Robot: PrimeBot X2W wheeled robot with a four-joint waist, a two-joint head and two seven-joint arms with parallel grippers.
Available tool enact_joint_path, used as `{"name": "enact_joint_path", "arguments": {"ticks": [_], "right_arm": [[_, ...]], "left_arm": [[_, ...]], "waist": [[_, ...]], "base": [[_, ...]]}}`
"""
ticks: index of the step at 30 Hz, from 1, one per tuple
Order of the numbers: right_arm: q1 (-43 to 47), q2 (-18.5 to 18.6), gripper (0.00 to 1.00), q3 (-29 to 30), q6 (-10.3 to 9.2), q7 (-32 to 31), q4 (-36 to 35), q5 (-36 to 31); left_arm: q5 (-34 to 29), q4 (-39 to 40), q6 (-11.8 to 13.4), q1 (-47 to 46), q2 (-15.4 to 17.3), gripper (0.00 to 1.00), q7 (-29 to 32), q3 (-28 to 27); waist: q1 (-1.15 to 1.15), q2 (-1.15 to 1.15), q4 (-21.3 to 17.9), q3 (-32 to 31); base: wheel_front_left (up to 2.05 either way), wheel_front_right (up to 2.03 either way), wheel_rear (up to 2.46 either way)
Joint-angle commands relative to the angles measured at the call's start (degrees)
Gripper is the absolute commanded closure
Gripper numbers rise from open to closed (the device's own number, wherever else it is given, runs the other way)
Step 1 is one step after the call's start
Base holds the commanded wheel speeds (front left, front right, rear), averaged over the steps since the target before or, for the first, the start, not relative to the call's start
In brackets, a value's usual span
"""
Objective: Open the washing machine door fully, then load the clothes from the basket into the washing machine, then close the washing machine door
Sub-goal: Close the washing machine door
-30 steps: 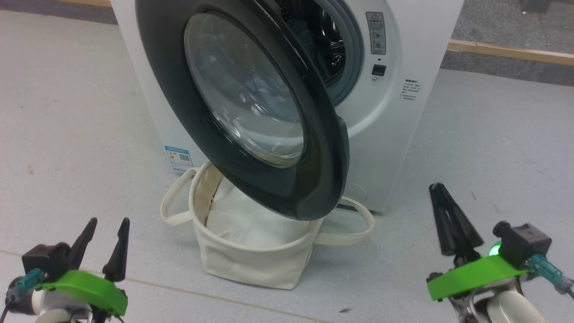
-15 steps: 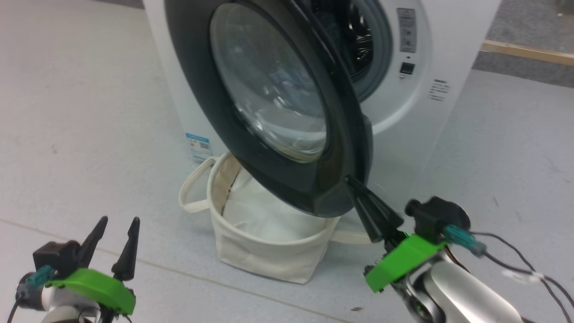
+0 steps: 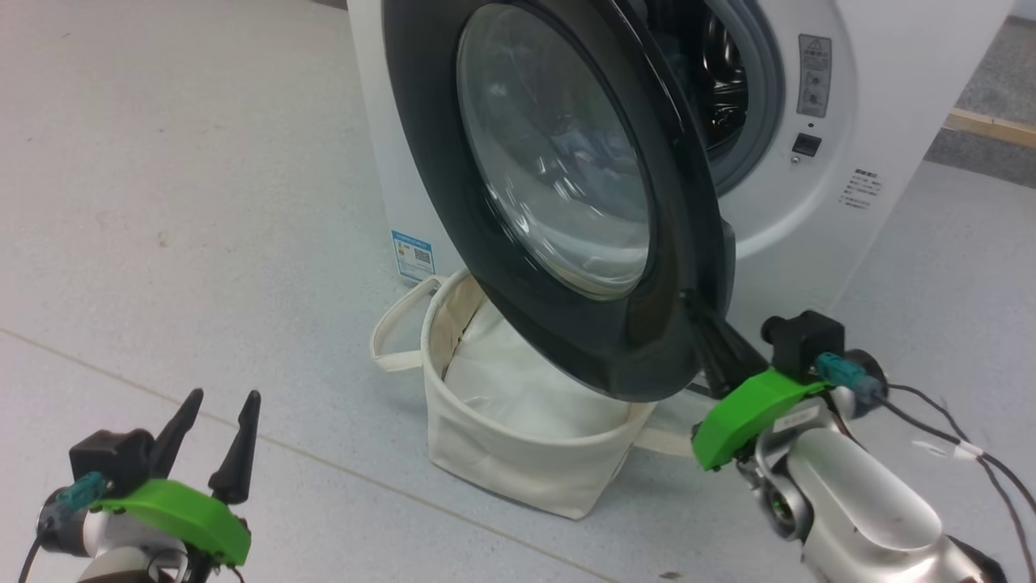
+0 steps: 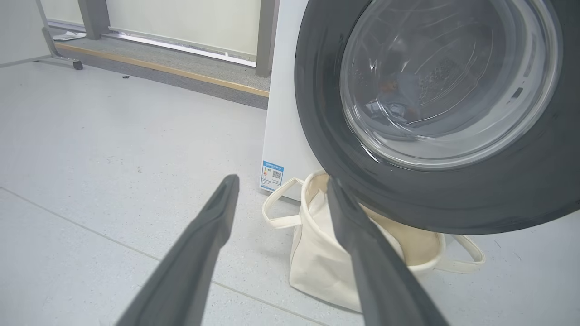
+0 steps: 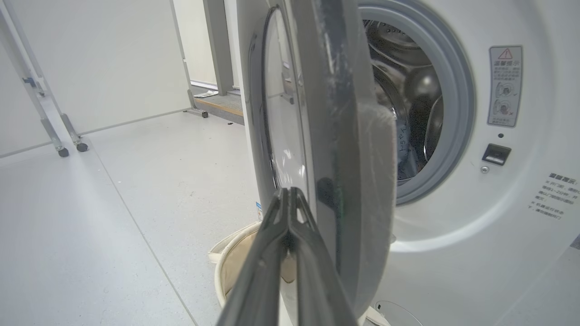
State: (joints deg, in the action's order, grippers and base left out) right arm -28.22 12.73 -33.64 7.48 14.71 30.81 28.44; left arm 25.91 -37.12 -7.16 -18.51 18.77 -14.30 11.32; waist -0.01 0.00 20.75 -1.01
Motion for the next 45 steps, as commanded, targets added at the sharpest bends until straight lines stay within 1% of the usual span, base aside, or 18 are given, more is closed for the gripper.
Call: {"name": "enact_joint_path", "arguments": {"ticks": [1, 4, 11, 16, 19, 20, 29, 36, 42, 44, 45], "right_arm": [[-2.3, -0.5, 1.0, 0.6, 0.01, 0.3, -0.8, -0.3], [-2.9, -0.7, 1.0, 2.7, 0.01, 0.3, 0.1, 0.0], [-6.0, 0.8, 1.0, 5.1, 0.01, 0.3, 2.5, 0.7], [-11.1, 2.2, 1.0, 5.0, 0.01, 0.3, 5.1, 0.8], [-14.5, 2.7, 1.0, 5.9, 0.01, 0.3, 6.2, 0.3], [-14.5, 2.7, 1.0, 5.9, 0.01, 0.3, 6.2, 0.3], [-23.2, 2.5, 1.0, 9.3, 0.01, 0.3, 8.7, -2.5], [-31.6, 1.7, 1.0, 10.5, 0.01, 0.3, 12.3, -4.1], [-37.2, 1.2, 1.0, 10.9, 0.01, 0.3, 15.3, -5.5], [-38.4, 1.2, 1.0, 11.8, 0.01, 0.3, 15.9, -5.8], [-39.4, 1.3, 1.0, 13.3, 0.01, 0.3, 16.1, -6.3]], "left_arm": [[0.6, 1.4, -0.3, -2.1, 2.3, 0.0, -0.7, -1.7], [1.0, 1.6, -0.3, -1.9, 2.7, 0.0, -0.7, -1.5], [2.3, 2.0, -0.3, -2.3, 2.9, 0.0, -0.7, -1.3], [3.1, 3.3, -0.3, -3.0, 3.3, 0.0, -0.7, -1.2], [3.6, 4.8, -0.3, -3.7, 3.7, 0.0, -0.7, -1.3], [3.6, 4.8, -0.3, -3.7, 3.7, 0.0, -0.7, -1.3], [5.6, 9.3, -0.3, -6.5, 4.3, 0.0, -0.7, -2.3], [7.0, 12.4, -0.3, -8.9, 4.6, 0.0, -0.7, -3.6], [7.8, 13.8, -0.3, -10.2, 3.7, 0.0, -0.7, -5.0], [7.8, 13.9, -0.3, -10.4, 3.3, 0.0, -0.7, -4.8], [8.0, 13.8, -0.3, -10.5, 2.9, 0.0, -0.7, -4.6]], "waist": [[0.01, 0.0, 0.1, 0.0], [0.01, 0.0, 0.0, 0.5], [0.01, 0.0, -0.5, 2.7], [0.01, 0.0, -1.3, 6.1], [0.01, 0.0, -1.8, 8.8], [0.01, 0.0, -1.8, 8.8], [0.01, 0.0, -2.9, 17.0], [0.01, 0.0, -3.5, 23.3], [0.01, 0.0, -4.1, 25.8], [0.01, 0.0, -4.1, 26.0], [0.01, 0.0, -4.0, 26.1]], "base": [[0.0, 0.0, 0.0], [0.0, 0.0, 0.0], [0.0, 0.0, 0.0], [0.0, 0.0, 0.0], [0.0, 0.0, 0.0], [0.0, 0.0, 0.0], [0.0, 0.0, 0.0], [0.0, 0.0, 0.0], [0.0, 0.0, 0.0], [0.0, 0.0, 0.0], [0.0, 0.0, 0.0]]}}
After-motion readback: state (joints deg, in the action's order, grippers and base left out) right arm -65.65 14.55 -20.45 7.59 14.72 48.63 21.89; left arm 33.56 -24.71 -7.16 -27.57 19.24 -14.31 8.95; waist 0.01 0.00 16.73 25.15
